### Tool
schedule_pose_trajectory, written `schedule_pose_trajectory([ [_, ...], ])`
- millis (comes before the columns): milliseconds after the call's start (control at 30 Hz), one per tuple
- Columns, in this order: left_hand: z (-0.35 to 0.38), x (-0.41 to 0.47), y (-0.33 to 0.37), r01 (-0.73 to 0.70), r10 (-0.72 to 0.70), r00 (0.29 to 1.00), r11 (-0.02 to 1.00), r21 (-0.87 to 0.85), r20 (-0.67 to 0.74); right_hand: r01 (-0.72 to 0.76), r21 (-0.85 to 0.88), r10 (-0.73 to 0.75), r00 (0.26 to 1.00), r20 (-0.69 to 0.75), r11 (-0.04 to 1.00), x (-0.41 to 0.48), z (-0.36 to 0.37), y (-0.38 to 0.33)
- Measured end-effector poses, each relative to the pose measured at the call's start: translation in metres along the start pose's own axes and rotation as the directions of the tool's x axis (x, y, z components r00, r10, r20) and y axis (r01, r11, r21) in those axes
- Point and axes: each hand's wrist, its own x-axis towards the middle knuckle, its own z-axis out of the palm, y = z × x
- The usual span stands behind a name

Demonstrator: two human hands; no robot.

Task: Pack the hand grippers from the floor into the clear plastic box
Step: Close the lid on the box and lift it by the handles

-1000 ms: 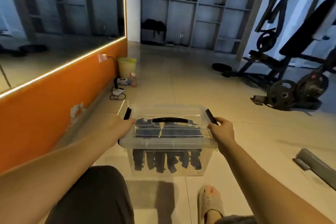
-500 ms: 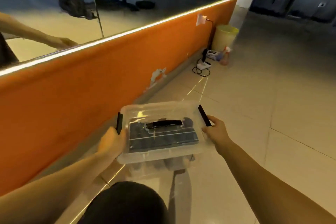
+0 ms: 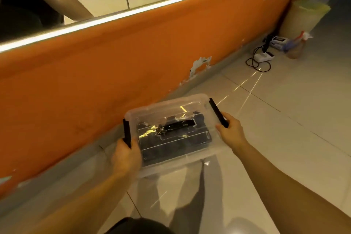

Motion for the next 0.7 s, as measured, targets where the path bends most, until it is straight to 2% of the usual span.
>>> schedule_pose_trajectory([
  [67,0.005,0.010,0.002,-0.006,0.007,0.999,1.000,0.022,-0.045,-0.022,-0.295,0.024,1.000,0.003,0.955,0.007,-0.005,0.004],
  [100,0.007,0.013,0.004,-0.003,0.005,0.998,1.000,0.023,-0.056,-0.068,-0.459,0.064,0.998,-0.026,0.886,0.006,-0.008,0.006],
  [133,0.009,0.015,0.004,0.001,0.000,0.998,1.000,0.018,-0.061,-0.130,-0.560,0.120,0.991,-0.055,0.818,0.003,-0.010,0.005],
  [167,0.011,0.017,0.004,0.007,-0.006,0.998,1.000,0.005,-0.070,-0.168,-0.592,0.153,0.985,-0.075,0.788,0.002,-0.009,0.006],
  [267,0.018,0.020,0.007,0.013,-0.011,0.994,1.000,0.012,-0.107,-0.204,-0.536,0.169,0.979,-0.113,0.819,0.010,-0.004,0.000],
  [433,0.043,0.035,0.022,0.062,-0.064,0.984,0.998,-0.018,-0.168,-0.097,-0.460,0.040,0.990,-0.132,0.883,0.051,0.011,-0.023],
  [500,0.049,0.042,0.028,0.084,-0.086,0.978,0.996,-0.015,-0.192,-0.081,-0.388,0.032,0.991,-0.131,0.918,0.065,0.019,-0.026],
  [633,0.047,0.047,0.041,0.101,-0.081,0.979,0.990,0.101,-0.188,-0.043,-0.241,0.034,0.999,-0.040,0.970,0.079,0.017,-0.026],
  [700,0.039,0.054,0.043,0.153,-0.139,0.984,0.981,0.121,-0.115,-0.057,-0.162,0.067,0.996,0.051,0.985,0.074,0.005,-0.029],
])
